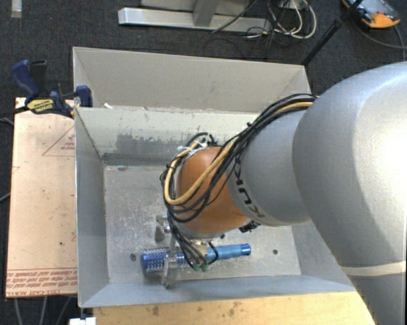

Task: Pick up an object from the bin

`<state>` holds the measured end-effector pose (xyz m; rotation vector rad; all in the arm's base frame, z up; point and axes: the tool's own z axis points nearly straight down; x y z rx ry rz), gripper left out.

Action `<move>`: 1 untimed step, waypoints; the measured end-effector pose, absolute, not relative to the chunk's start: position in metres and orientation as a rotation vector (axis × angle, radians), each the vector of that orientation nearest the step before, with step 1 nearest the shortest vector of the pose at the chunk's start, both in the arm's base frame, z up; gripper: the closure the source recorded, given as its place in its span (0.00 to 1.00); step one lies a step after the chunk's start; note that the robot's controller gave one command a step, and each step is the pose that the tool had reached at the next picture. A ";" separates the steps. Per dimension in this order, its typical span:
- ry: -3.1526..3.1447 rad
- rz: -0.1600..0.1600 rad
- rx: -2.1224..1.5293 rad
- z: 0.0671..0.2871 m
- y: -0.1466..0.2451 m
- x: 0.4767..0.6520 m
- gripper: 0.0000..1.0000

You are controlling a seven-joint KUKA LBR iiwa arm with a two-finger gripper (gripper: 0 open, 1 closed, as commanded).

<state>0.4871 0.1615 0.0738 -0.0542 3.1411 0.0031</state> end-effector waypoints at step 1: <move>3.142 0.002 -0.050 0.076 0.160 0.487 1.00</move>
Offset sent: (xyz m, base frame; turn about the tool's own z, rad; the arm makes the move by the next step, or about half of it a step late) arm 0.0000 0.0000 0.0000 0.0000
